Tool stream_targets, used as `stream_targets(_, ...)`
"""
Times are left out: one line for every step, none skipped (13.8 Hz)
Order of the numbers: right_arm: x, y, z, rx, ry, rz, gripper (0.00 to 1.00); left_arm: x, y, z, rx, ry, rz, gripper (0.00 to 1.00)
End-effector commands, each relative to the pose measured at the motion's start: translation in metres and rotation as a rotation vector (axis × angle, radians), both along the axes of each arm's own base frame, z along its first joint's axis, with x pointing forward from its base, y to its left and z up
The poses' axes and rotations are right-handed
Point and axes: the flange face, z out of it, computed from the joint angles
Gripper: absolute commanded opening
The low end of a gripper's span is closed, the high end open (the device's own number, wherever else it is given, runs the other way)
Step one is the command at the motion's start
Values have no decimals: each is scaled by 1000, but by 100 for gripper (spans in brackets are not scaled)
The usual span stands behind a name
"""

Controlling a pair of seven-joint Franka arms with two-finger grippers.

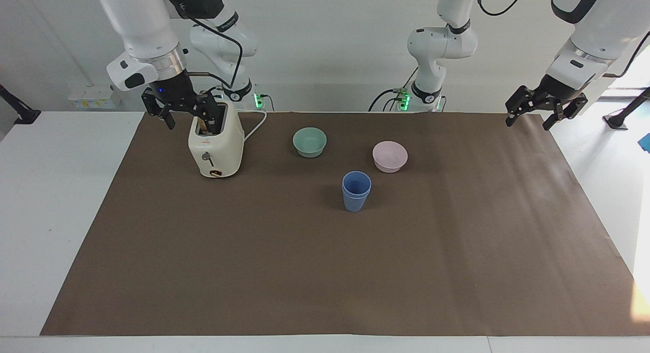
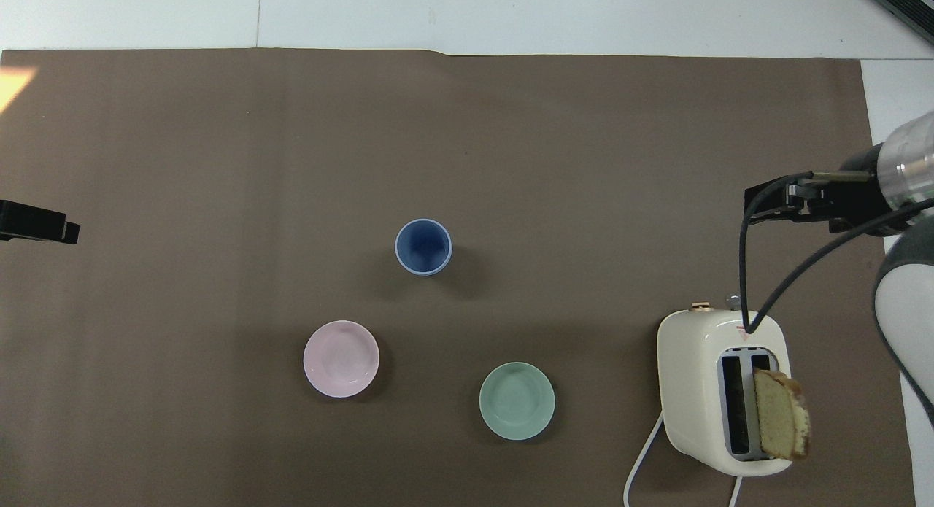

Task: Stack blue cups with both arms

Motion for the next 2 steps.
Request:
stream_targets(-7,-11,0,-5,-4,4,100,-4,2,6,16,7,-1,100)
stream_targets(-7,-10,1,-3,-7,4,100,-5,2,7,16,6,-1,100)
